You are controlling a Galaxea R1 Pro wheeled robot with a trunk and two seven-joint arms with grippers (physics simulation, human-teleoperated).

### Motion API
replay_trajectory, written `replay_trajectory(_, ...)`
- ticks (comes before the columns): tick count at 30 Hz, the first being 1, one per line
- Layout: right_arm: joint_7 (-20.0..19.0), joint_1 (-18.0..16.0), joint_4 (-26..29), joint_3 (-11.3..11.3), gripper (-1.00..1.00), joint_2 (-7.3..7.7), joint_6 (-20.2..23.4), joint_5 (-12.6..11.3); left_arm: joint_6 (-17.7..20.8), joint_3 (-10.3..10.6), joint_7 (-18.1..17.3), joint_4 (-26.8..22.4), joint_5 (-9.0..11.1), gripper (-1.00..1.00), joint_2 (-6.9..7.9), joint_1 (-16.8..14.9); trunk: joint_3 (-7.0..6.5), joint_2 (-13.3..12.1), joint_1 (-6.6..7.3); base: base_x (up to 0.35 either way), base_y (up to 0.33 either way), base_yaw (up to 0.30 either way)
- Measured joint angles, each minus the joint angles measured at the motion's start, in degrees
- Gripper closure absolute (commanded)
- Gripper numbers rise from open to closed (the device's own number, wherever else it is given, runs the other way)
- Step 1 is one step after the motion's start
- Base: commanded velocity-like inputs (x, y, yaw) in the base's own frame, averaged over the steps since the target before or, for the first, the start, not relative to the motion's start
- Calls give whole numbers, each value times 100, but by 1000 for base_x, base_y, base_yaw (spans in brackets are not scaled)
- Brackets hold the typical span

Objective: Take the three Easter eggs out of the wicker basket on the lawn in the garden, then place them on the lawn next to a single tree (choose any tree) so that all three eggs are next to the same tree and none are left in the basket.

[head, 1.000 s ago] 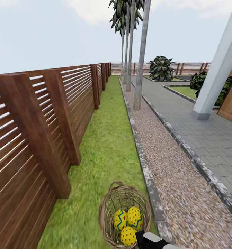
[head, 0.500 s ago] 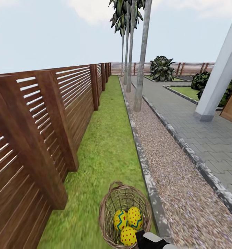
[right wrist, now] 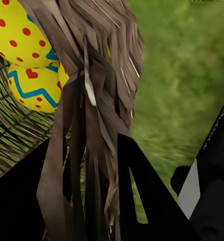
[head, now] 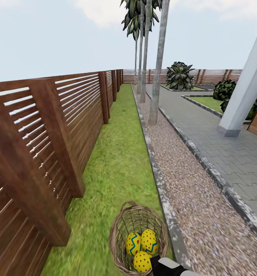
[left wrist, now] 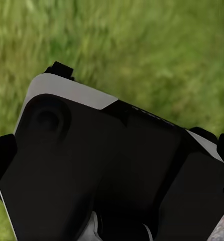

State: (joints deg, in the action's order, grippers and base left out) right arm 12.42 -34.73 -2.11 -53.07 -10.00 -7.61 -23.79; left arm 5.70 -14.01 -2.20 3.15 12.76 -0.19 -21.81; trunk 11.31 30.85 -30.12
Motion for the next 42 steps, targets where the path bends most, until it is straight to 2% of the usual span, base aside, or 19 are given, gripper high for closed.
replay_trajectory(42,27,0,0,-2,100,0,-5,7,0,0,0,0,0,-100,0,0,0,0,0,325,0,0)
